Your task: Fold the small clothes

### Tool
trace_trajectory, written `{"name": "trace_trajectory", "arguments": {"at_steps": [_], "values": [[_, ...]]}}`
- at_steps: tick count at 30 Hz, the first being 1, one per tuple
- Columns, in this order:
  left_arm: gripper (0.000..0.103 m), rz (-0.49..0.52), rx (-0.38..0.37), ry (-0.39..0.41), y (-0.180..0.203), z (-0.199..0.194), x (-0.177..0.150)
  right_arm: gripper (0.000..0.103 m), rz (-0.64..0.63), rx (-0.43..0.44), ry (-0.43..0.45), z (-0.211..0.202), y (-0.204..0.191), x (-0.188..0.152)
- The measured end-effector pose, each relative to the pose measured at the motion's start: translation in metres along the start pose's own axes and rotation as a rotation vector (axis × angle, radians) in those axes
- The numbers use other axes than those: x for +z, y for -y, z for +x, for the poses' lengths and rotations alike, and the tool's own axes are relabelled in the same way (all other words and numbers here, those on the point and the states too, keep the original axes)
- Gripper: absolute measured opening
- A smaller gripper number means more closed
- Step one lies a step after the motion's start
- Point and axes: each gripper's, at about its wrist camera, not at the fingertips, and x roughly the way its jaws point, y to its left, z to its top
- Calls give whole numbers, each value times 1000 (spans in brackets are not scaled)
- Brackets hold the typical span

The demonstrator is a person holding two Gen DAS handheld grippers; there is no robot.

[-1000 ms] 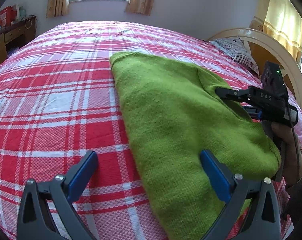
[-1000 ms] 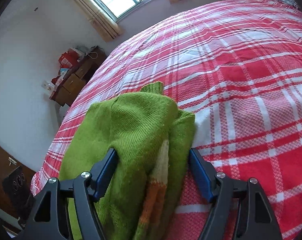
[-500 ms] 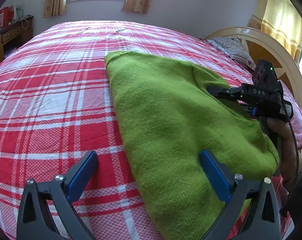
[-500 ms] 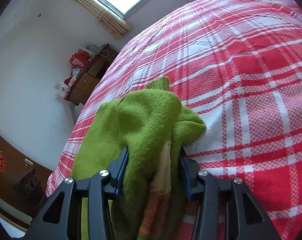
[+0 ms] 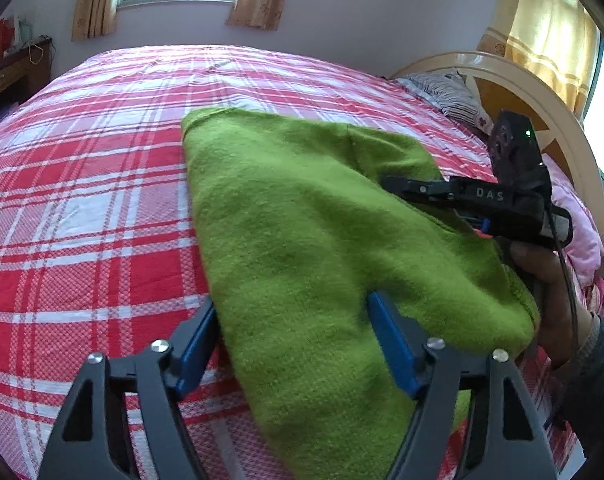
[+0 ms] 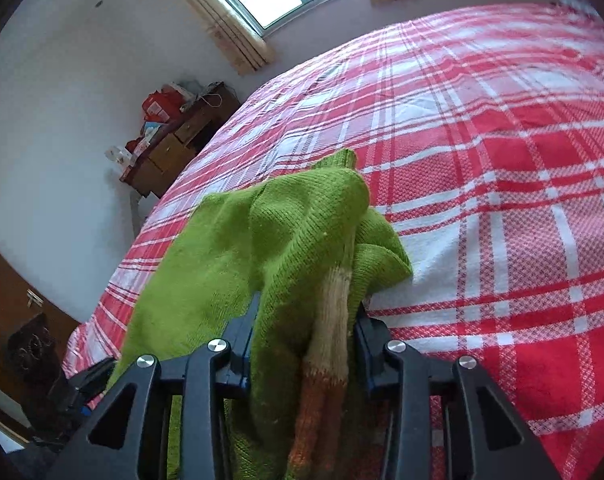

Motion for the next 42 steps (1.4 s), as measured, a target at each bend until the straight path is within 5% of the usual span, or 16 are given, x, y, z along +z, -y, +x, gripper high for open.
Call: {"name": "trace_trajectory", "arguments": {"at_steps": [10,23,42], "values": [[43,132,94,44,26,-7,-2,30,33,43,14,-4,10,0],[36,130,116,12,25,-15,2,28,-63,-38,60,-16,-16,-6],[34,93,139,30,3,-73,-22,27,-84,30,59,-22,-87,-35]]}}
